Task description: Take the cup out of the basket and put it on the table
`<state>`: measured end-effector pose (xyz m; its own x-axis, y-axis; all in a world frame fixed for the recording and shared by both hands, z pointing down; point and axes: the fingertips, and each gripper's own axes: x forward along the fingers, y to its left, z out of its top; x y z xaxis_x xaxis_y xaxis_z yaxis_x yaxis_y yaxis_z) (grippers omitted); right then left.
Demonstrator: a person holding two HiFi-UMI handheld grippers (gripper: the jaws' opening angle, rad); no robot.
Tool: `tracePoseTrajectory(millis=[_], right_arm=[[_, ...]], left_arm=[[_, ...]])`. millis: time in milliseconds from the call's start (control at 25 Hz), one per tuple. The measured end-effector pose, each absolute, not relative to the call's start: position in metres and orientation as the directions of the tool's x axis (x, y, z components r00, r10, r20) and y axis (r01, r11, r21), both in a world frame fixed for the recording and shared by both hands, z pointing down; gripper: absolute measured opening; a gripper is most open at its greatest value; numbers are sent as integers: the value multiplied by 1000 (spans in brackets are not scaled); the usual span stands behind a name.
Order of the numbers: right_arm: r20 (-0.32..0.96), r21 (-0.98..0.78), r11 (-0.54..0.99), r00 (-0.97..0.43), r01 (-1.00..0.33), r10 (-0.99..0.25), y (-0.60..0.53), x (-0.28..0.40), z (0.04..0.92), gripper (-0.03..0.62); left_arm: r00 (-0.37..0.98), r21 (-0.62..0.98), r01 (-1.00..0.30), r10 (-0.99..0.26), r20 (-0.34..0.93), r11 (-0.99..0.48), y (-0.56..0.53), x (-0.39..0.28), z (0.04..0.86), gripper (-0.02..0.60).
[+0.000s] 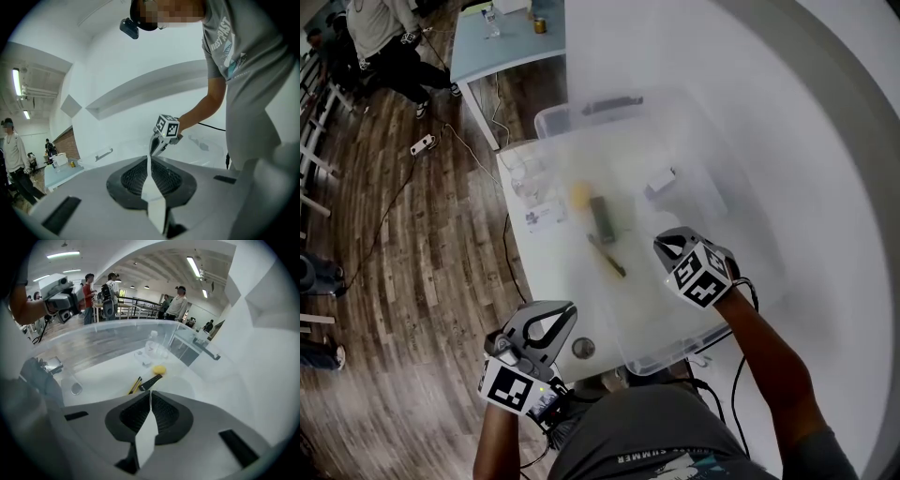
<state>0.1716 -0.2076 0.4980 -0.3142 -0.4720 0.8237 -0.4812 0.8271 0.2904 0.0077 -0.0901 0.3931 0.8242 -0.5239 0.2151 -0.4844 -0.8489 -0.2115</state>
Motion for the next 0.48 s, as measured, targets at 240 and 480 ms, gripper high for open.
tracePoseTrajectory(millis=[240,480], right_arm=[[735,328,784,-379,-527,-562,-179,148,440,25],[652,357,756,-432,-549,-622,-152,117,394,25]], left_arm=[[826,-240,-461,-512,237,-855,-83,-12,391,17],[828,-258,-445,-504,247,-858,-77,-31,389,17]])
